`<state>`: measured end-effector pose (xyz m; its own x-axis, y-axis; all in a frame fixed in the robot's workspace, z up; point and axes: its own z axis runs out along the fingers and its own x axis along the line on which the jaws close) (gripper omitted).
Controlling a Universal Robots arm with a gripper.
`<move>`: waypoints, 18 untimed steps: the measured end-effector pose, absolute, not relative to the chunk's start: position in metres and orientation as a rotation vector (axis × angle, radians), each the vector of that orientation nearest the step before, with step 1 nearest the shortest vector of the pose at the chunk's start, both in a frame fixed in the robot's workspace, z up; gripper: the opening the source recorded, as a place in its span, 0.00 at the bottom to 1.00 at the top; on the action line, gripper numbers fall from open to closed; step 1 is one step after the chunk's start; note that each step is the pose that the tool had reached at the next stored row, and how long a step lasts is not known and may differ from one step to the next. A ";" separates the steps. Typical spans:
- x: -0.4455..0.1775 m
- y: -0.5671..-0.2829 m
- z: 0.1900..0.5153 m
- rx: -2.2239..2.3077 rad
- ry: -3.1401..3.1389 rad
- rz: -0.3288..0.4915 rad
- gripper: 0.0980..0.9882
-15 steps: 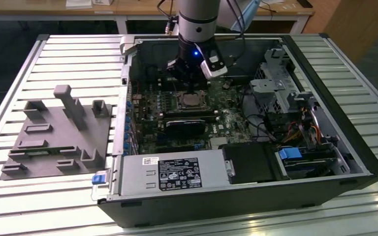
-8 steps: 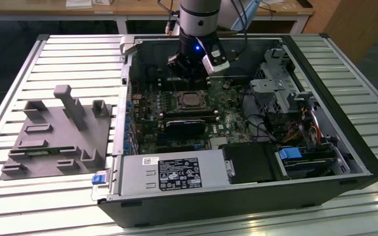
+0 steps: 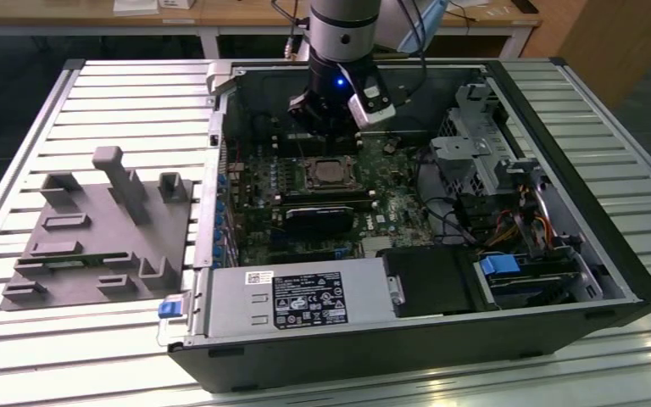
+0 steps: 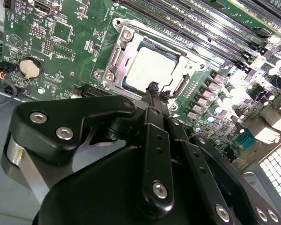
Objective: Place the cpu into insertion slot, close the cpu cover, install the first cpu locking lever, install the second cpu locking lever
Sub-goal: 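Install the first cpu locking lever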
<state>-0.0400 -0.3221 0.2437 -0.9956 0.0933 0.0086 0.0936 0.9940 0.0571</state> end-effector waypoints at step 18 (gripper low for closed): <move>-0.040 -0.322 0.260 -0.147 -3.131 -0.088 0.00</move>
